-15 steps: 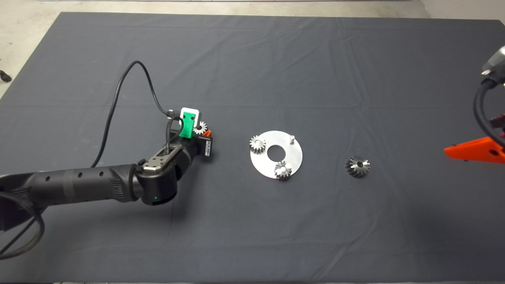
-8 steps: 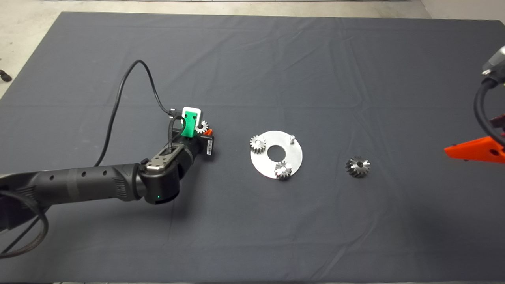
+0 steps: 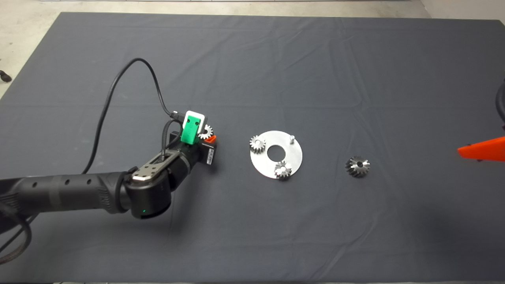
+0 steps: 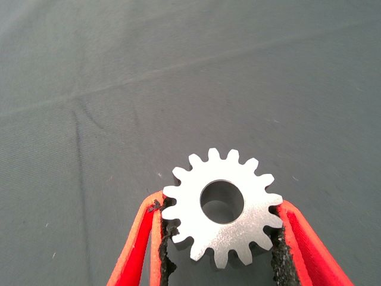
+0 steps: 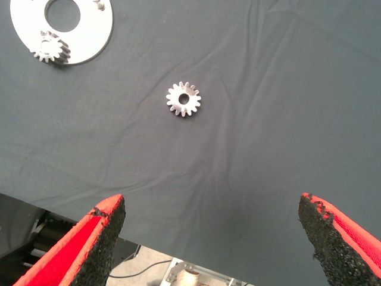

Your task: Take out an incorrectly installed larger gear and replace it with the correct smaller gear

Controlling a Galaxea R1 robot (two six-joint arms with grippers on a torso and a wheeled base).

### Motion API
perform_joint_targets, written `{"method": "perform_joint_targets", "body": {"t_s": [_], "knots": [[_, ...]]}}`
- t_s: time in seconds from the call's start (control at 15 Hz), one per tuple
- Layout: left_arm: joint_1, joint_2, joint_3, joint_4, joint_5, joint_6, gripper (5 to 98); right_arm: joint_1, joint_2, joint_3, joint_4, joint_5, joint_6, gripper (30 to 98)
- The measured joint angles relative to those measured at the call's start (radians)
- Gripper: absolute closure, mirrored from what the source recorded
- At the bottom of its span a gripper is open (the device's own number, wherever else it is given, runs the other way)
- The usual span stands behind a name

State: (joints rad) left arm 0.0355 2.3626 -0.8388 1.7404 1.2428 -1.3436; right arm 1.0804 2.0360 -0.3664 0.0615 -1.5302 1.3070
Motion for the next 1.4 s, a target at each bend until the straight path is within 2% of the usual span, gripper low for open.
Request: {"method": "perform_joint_targets", "body": {"t_s": [0.13,0.2,0.33,0.47,0.53,0.67,0.73,1.0,1.13,1.27,1.4], "knots": [[-0.001,-0.003,0.035,0.000,0.063,0.023,72.2,-0.001,-0.001,0.001,0.000,0.000,0.000,51.2],[-0.004,-0.002,0.056,-0.002,0.082,0.024,72.3,-0.005,0.000,0.001,0.000,0.000,0.000,51.2],[-0.047,0.002,0.102,-0.013,0.125,0.025,72.6,-0.008,0.012,0.001,0.001,-0.001,0.000,51.2],[-0.094,0.018,0.182,-0.023,0.176,0.026,72.6,-0.010,0.059,0.002,0.002,-0.003,0.000,51.2],[-0.101,0.041,0.208,-0.029,0.204,0.027,72.7,-0.014,0.095,0.002,0.002,-0.003,0.000,51.2],[-0.100,0.070,0.260,-0.062,0.270,0.025,72.8,-0.014,0.117,0.003,0.003,0.005,0.000,51.2],[-0.100,0.071,0.293,-0.070,0.285,0.021,72.8,-0.014,0.117,0.003,0.003,0.003,0.000,51.2],[-0.123,0.129,0.339,-0.086,0.284,-0.010,72.7,-0.017,0.116,0.003,0.003,0.000,0.000,51.2],[-0.125,0.179,0.338,-0.114,0.299,-0.012,72.8,-0.017,0.116,0.003,0.003,0.000,0.000,51.2],[-0.125,0.235,0.318,-0.141,0.283,-0.013,72.8,-0.017,0.117,0.003,0.003,0.001,0.000,51.2],[-0.128,0.273,0.250,-0.163,0.286,-0.012,72.8,-0.017,0.114,0.003,0.003,0.000,0.000,51.2]]}}
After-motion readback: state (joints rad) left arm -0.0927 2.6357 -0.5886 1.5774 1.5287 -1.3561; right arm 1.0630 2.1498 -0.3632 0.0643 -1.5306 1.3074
